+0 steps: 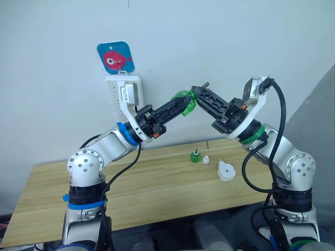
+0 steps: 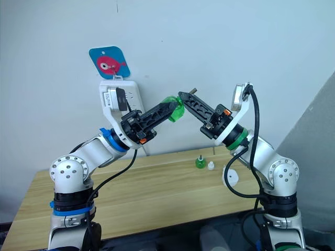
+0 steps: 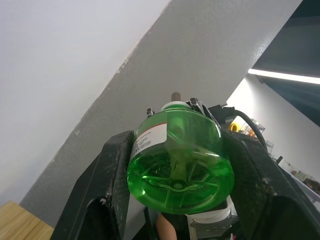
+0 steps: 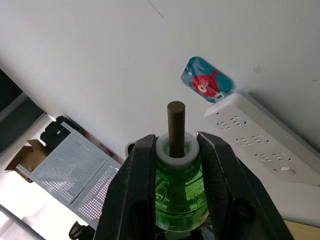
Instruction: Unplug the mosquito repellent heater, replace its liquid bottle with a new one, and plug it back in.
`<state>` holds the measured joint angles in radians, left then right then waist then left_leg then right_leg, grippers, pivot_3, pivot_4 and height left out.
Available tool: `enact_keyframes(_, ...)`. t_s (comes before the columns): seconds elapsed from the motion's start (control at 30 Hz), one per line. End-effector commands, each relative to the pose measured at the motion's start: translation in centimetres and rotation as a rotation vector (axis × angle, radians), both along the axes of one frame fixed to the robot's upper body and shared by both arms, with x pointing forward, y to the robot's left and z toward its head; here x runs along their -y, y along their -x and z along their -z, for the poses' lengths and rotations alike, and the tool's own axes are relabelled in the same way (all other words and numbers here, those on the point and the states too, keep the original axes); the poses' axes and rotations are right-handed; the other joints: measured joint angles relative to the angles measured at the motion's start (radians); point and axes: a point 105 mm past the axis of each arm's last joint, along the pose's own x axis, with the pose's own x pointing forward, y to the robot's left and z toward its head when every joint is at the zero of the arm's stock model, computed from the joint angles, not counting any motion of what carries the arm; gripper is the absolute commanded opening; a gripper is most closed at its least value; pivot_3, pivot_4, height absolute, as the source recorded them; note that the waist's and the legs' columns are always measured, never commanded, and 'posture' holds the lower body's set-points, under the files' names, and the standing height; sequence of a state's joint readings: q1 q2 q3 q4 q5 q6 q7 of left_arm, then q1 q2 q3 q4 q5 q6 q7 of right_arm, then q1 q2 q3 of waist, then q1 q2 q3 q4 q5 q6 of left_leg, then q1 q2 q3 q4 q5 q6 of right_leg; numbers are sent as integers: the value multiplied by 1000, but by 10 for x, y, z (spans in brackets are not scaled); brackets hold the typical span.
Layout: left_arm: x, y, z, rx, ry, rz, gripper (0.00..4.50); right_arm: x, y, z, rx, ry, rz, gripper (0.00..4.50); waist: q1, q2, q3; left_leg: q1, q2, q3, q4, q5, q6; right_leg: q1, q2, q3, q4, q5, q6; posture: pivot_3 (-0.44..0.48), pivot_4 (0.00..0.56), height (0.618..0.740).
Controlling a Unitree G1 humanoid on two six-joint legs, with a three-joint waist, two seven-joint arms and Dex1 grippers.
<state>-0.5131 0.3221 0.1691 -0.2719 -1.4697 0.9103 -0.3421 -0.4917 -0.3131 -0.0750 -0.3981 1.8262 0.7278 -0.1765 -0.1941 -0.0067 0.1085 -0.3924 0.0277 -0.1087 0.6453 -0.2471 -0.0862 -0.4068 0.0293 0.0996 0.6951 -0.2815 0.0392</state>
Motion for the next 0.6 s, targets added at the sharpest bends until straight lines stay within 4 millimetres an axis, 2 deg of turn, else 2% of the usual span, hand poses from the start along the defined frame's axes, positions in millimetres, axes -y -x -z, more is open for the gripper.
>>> enact_keyframes(0.03, -6, -2, -3, 8, 5, -26, 2296, 3, 10, -17, 72, -51, -6, 1913, 0, 0, 0, 0, 0, 0, 0, 0, 0, 0, 0, 0, 0, 0, 0, -194, 43, 736)
enact_keyframes(0.27, -10, -7, 3, -12, -6, -50, 2296, 11, 14, -21, 117, -19, 3, 4462, 1, 0, 0, 0, 0, 0, 0, 0, 0, 0, 0, 0, 0, 0, 0, -196, 40, 736)
enact_keyframes(0.33, -11, -9, 6, -16, -19, -61, 2296, 17, 12, -17, 138, 43, 41, 4500, 1, 0, 0, 0, 0, 0, 0, 0, 0, 0, 0, 0, 0, 0, 0, -194, 50, 736)
enact_keyframes(0.4, -14, -10, 8, -15, -36, -72, 2296, 31, 7, -5, 157, 183, 126, 4500, 3, 0, 0, 0, 0, 0, 0, 0, 0, 0, 0, 0, -1, 0, 0, -195, 63, 736)
enact_keyframes(0.5, -19, -8, 13, 6, -90, -88, 2296, 52, 1, 20, 163, 407, 238, 4500, 8, 0, 1, 0, 0, 0, -1, 0, 0, 1, 0, 0, -4, 0, 0, -195, 85, 736)
enact_keyframes(0.6, -24, -3, 31, 59, -247, -112, 2296, 76, -7, 64, 135, 774, 391, 4500, 9, 1, 5, 0, 0, 1, -2, -1, 1, 1, 1, 1, -6, 0, 0, -196, 129, 736)
